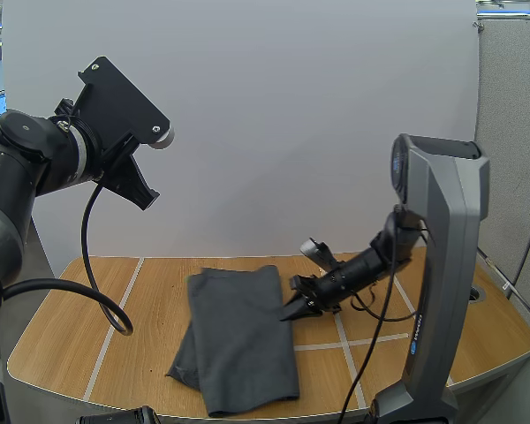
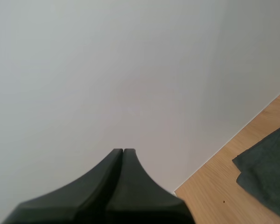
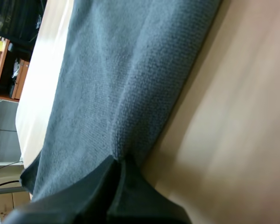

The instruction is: Fold the towel

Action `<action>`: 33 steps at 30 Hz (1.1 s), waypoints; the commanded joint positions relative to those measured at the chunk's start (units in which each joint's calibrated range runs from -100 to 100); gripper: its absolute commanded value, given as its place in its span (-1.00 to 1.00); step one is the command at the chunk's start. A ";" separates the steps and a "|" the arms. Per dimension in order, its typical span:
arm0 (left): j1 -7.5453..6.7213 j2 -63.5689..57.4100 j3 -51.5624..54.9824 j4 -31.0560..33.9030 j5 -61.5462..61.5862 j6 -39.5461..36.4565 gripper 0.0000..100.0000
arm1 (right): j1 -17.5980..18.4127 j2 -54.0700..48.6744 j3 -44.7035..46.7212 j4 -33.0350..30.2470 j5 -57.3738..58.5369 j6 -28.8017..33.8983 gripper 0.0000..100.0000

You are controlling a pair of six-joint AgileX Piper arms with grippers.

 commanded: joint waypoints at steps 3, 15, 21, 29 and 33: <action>-0.10 -0.44 -0.26 -0.87 -0.49 0.51 -1.00 | -2.03 -5.00 7.24 -3.23 0.00 -4.16 -1.00; -0.10 -0.44 -0.26 -0.87 -0.49 0.51 -1.00 | -1.35 -6.69 10.39 0.08 0.00 -5.62 -1.00; -0.10 -0.44 -0.26 -0.87 -0.49 0.51 -1.00 | -1.35 -6.69 8.38 0.19 0.00 -5.43 0.65; -0.11 -2.63 -0.26 -0.87 -0.49 0.51 -1.00 | -2.27 -6.69 0.36 -0.13 0.00 -4.81 1.00; -0.11 -3.93 -0.26 -0.87 -0.49 0.51 -1.00 | -2.35 -6.69 -6.79 0.50 0.00 -2.48 1.00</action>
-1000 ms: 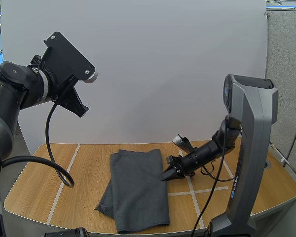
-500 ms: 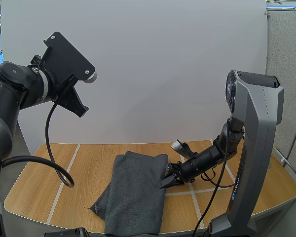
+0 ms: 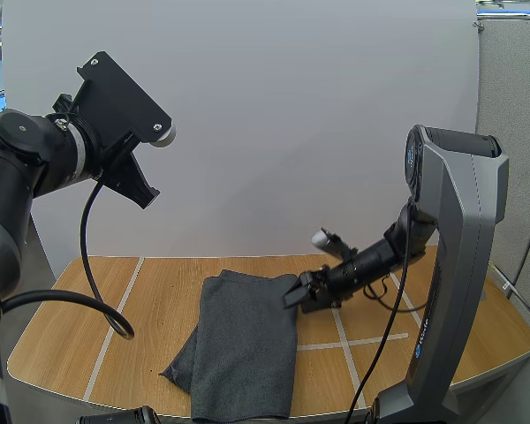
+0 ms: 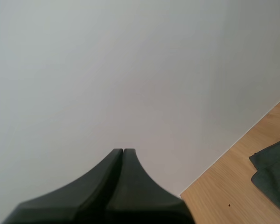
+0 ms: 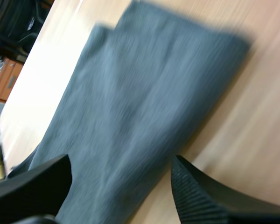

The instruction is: Fold the towel

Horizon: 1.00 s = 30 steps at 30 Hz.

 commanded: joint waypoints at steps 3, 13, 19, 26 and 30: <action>-0.11 -3.25 -0.26 -0.87 -0.49 0.51 -1.00 | -0.74 -0.63 -16.13 1.28 1.03 2.98 1.00; -0.11 -3.73 -0.26 -0.87 -0.49 0.51 -1.00 | 1.34 11.63 -34.84 0.11 1.03 11.78 1.00; -0.11 -3.46 -0.26 -0.87 -0.49 0.51 -1.00 | 2.29 17.86 -42.56 -1.38 1.03 14.27 1.00; -0.02 -2.81 -0.26 -0.87 -0.49 0.51 -1.00 | 4.54 20.35 -44.05 -4.25 1.03 15.16 1.00; -0.02 -2.81 -0.26 -0.87 -0.49 0.51 -1.00 | 5.50 20.35 -44.05 -5.49 1.03 15.52 1.00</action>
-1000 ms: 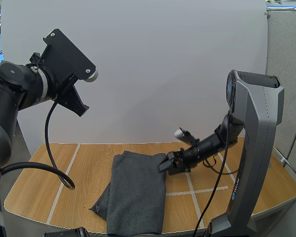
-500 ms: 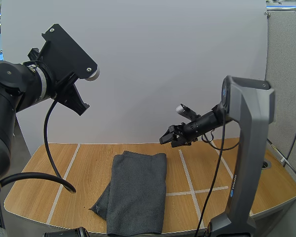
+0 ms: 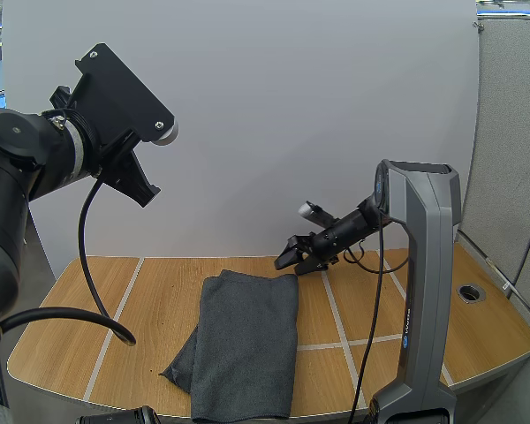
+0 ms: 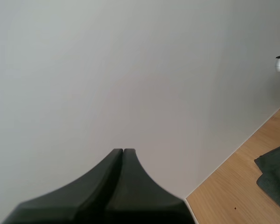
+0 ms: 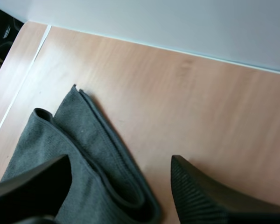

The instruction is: Fold the towel

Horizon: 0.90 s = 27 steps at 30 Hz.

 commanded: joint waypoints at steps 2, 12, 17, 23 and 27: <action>-0.02 0.41 -0.26 -0.87 -0.49 0.22 -1.00 | 1.56 -0.44 -0.42 -3.31 1.08 1.09 1.00; -0.02 0.41 -0.26 -0.87 -0.49 0.22 -1.00 | 2.46 -0.44 -0.42 -9.78 1.08 1.91 0.88; -0.02 0.41 -0.26 -0.87 -0.49 0.22 -1.00 | 2.46 -0.44 -0.42 -15.08 1.08 3.20 0.22; -0.02 0.41 -0.26 -0.87 -0.49 0.22 -1.00 | 2.55 -1.07 2.13 -18.18 1.08 3.56 0.36; -0.02 0.41 -0.26 -0.87 -0.49 0.22 -1.00 | 2.63 -1.15 5.49 -17.92 1.08 2.21 0.40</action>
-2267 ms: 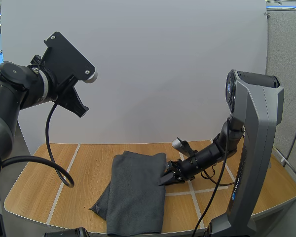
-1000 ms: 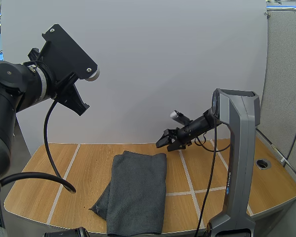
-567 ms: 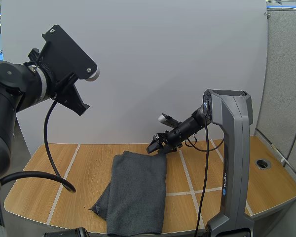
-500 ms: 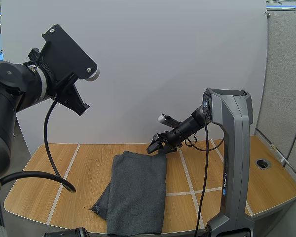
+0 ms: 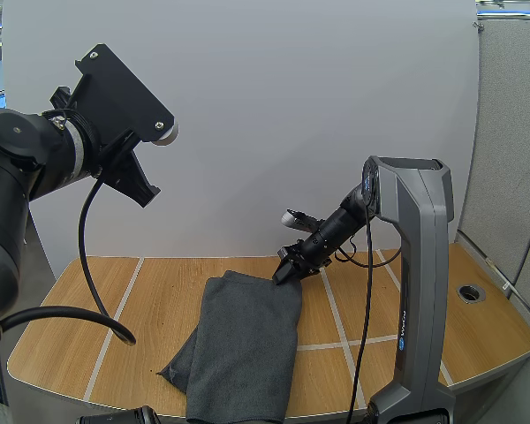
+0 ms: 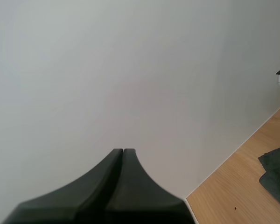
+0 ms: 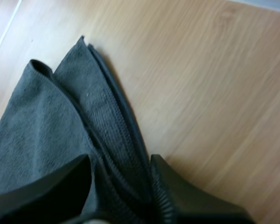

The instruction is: Fold the towel

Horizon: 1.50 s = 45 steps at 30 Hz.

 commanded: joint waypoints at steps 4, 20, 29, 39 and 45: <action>-0.02 0.31 -0.26 -0.87 -0.49 0.22 -1.00 | 0.13 0.75 6.54 -4.92 0.15 -2.42 0.37; -0.02 0.31 -0.26 -0.87 -0.49 0.22 -1.00 | -2.55 -1.12 6.72 -3.41 0.15 -2.75 -1.00; -0.02 0.31 -0.26 -0.87 -0.49 0.22 -1.00 | -9.71 -5.39 9.68 -3.41 0.15 -3.35 -1.00; -0.02 0.31 -0.26 -0.87 -0.49 0.22 -1.00 | -15.18 -13.75 20.40 -4.72 0.15 -5.33 -1.00; -0.02 0.31 -0.26 -0.87 -0.49 0.22 -1.00 | -16.42 -18.94 29.52 -4.50 0.15 -7.50 -1.00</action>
